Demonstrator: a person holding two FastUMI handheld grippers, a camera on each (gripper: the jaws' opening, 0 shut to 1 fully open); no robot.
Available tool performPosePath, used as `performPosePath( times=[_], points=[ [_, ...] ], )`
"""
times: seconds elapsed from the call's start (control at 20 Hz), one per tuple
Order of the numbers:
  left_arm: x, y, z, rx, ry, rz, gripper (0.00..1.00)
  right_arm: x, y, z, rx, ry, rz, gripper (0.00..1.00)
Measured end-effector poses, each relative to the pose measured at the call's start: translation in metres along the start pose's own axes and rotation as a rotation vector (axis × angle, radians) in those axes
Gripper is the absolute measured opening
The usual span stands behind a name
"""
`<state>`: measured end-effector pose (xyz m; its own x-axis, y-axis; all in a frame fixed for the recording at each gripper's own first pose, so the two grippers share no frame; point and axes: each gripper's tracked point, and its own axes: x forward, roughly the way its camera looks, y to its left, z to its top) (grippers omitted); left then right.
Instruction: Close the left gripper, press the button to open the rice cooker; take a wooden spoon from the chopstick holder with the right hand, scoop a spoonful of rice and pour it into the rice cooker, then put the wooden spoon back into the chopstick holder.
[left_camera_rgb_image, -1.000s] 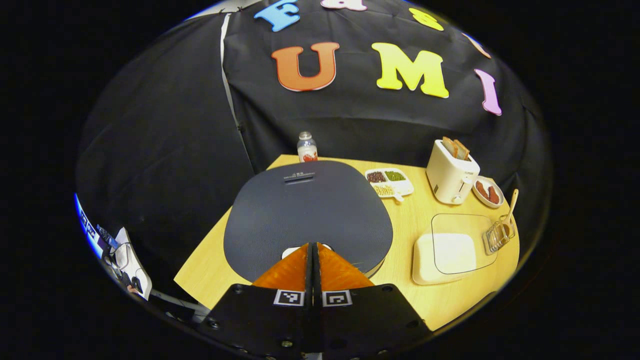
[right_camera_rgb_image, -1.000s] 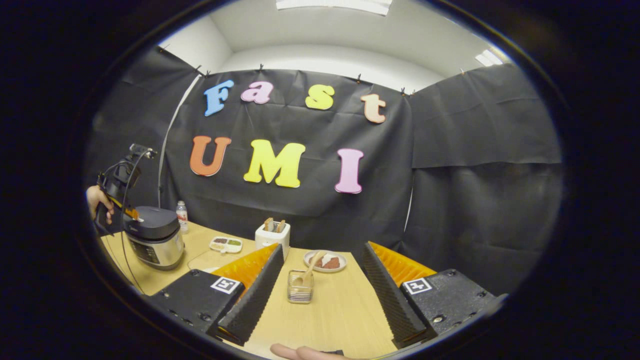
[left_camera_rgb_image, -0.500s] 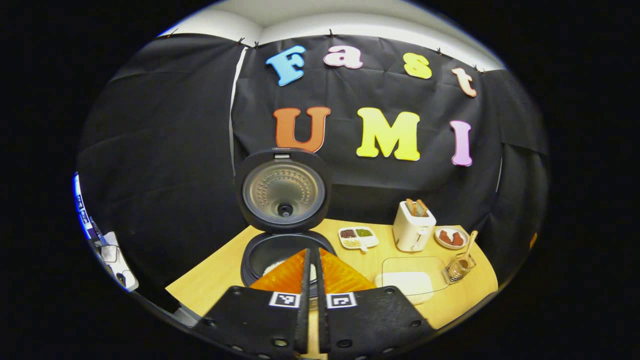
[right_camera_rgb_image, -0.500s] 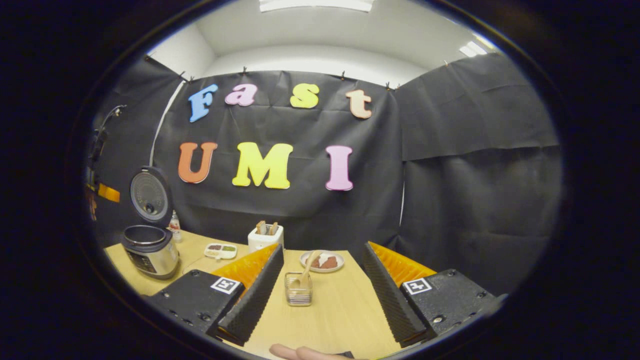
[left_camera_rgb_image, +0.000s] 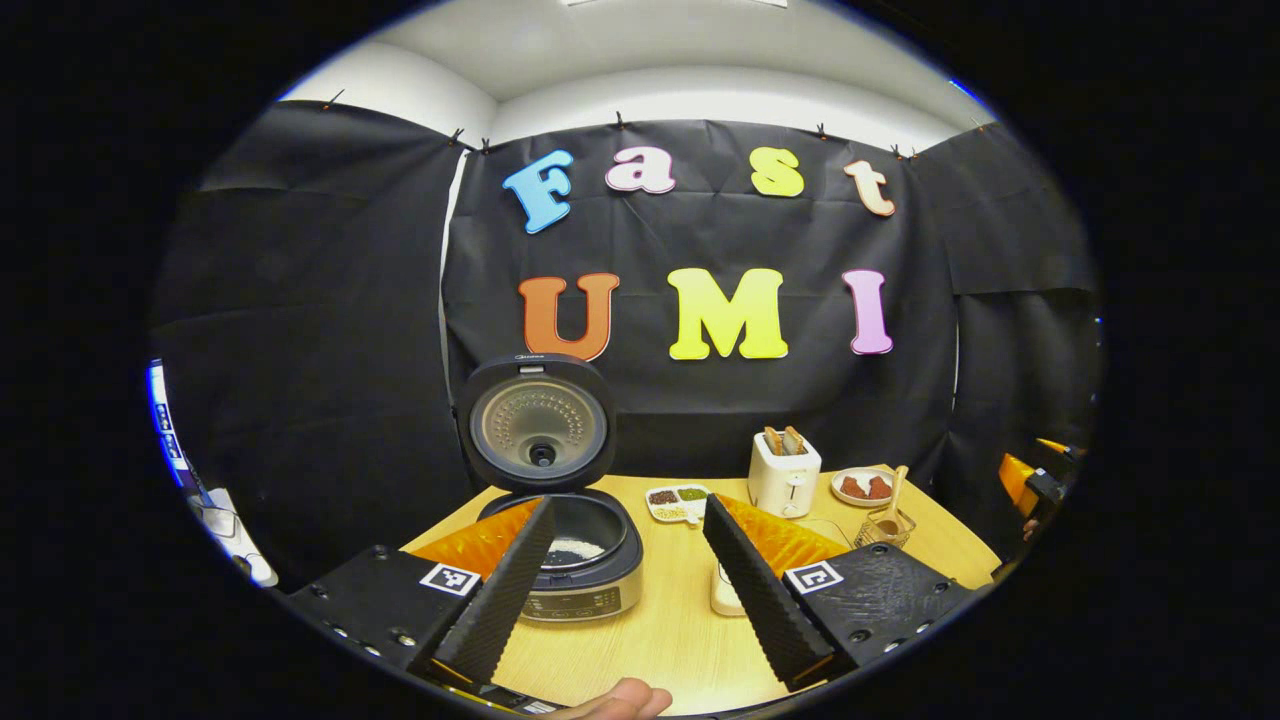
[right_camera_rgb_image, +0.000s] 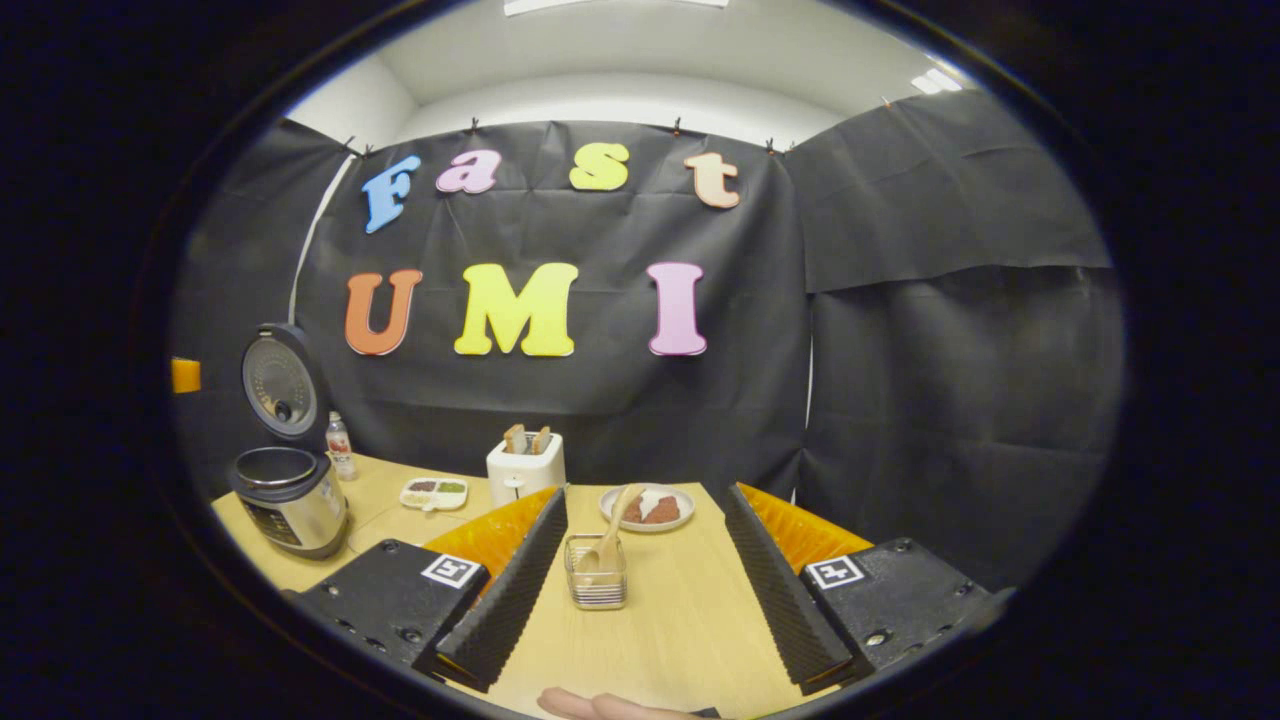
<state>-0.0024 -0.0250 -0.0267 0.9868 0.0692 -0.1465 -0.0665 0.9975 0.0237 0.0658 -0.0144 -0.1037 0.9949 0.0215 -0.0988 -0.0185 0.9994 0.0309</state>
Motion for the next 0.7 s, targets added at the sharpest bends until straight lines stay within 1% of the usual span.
performPosePath(
  times=[0.2, 0.35, 0.4, 0.45, 0.55, 0.7],
  points=[
    [-0.027, -0.022, -0.004, 0.014, -0.03, -0.069, 0.95, 0.035, 0.006, -0.025, 0.03, 0.064, 0.021, 1.0],
    [-0.045, -0.031, -0.003, 0.022, -0.084, -0.101, 0.95, 0.067, 0.016, -0.041, 0.061, 0.107, 0.047, 1.0],
    [-0.049, -0.034, -0.005, 0.021, -0.096, -0.106, 1.0, 0.08, 0.02, -0.047, 0.07, 0.121, 0.055, 1.0],
    [-0.052, -0.034, -0.005, 0.017, -0.106, -0.102, 0.95, 0.093, 0.021, -0.054, 0.076, 0.143, 0.056, 1.0],
    [-0.058, -0.039, -0.009, 0.022, -0.115, -0.108, 0.95, 0.121, 0.023, -0.071, 0.078, 0.187, 0.051, 1.0],
    [-0.062, -0.043, -0.015, 0.032, -0.111, -0.119, 0.95, 0.159, 0.027, -0.092, 0.049, 0.23, 0.044, 1.0]
  ],
)
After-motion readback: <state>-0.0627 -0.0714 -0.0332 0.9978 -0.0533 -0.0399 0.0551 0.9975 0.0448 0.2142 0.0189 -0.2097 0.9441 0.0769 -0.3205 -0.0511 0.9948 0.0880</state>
